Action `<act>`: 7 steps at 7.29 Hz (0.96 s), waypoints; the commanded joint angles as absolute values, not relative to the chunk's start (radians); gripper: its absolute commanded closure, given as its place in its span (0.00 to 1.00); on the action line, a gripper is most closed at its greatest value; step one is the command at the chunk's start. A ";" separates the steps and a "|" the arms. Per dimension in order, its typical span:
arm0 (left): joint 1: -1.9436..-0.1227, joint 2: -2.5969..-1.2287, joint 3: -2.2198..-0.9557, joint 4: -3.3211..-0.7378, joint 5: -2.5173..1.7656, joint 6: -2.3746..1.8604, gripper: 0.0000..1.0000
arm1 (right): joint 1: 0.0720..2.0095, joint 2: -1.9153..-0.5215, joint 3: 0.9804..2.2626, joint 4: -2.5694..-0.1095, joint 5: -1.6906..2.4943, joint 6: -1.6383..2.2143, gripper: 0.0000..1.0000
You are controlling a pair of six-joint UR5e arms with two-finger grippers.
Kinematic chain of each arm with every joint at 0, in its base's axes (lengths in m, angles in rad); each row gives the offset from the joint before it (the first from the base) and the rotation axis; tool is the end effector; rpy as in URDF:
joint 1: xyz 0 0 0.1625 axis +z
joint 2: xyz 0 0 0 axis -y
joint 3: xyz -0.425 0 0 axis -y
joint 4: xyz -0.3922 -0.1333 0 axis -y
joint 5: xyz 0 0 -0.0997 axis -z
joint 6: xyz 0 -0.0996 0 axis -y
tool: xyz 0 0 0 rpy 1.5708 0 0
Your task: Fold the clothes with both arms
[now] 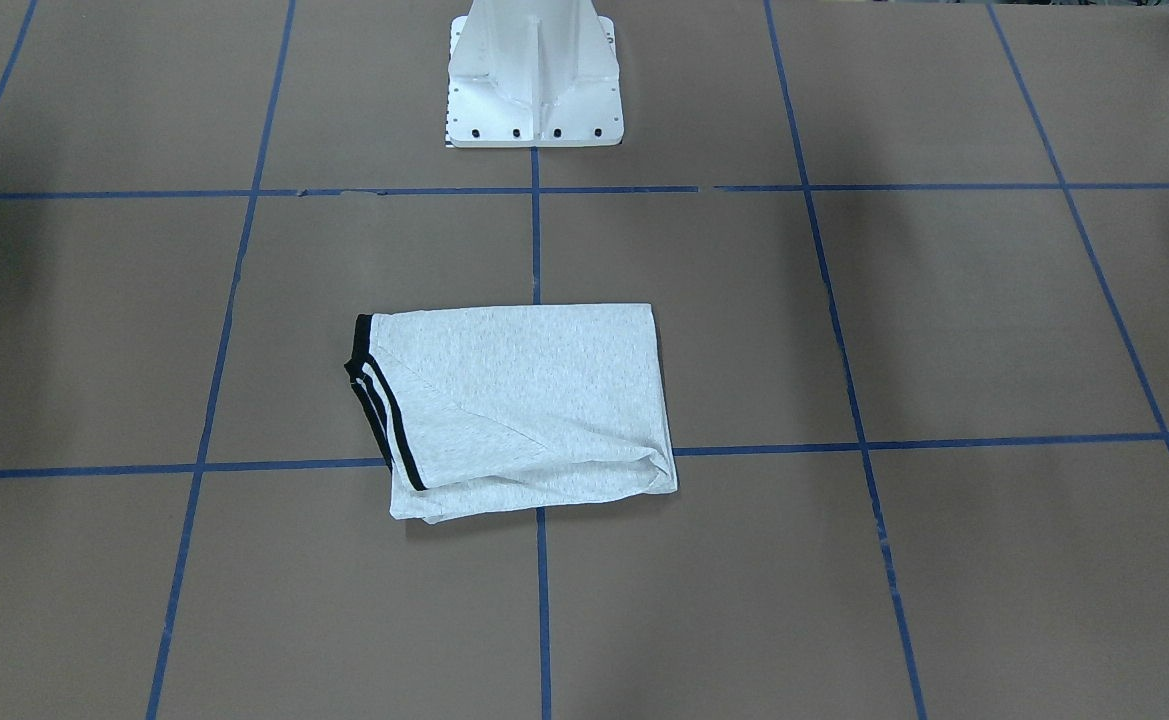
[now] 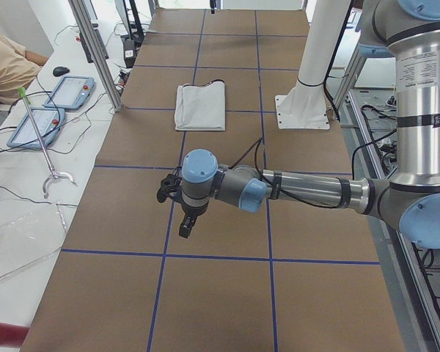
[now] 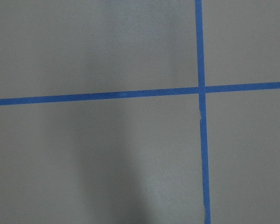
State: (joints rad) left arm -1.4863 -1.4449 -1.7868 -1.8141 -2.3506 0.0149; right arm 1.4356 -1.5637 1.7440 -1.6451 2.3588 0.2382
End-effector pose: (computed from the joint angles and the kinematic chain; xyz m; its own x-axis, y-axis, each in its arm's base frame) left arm -0.0247 -0.4583 0.5831 0.6878 0.3033 -0.6595 -0.0900 0.9371 0.3371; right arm -0.0047 -0.4994 0.5765 0.7009 0.0679 0.7100 -0.0323 0.9975 -0.0635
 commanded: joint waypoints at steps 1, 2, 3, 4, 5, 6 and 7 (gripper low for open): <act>-1.486 -1.436 -1.833 -1.810 -2.350 0.011 0.00 | 1.434 -1.560 1.761 -1.644 2.388 0.239 0.00; -1.485 -1.436 -1.804 -1.807 -2.349 0.011 0.00 | 1.434 -1.559 1.763 -1.644 2.391 0.238 0.00; -1.488 -1.434 -1.799 -1.807 -2.356 0.009 0.00 | 1.431 -1.563 1.756 -1.641 2.388 0.227 0.00; -1.488 -1.436 -1.807 -1.806 -2.355 0.008 0.00 | 1.433 -1.563 1.773 -1.643 2.391 0.230 0.00; -1.486 -1.440 -1.806 -1.804 -2.356 0.008 0.00 | 1.433 -1.560 1.784 -1.644 2.391 0.244 0.00; -1.486 -1.453 -1.804 -1.804 -2.356 0.006 0.00 | 1.433 -1.559 1.782 -1.649 2.391 0.244 0.00; -1.488 -1.462 -1.805 -1.805 -2.353 0.002 0.00 | 1.431 -1.557 1.782 -1.651 2.395 0.244 0.00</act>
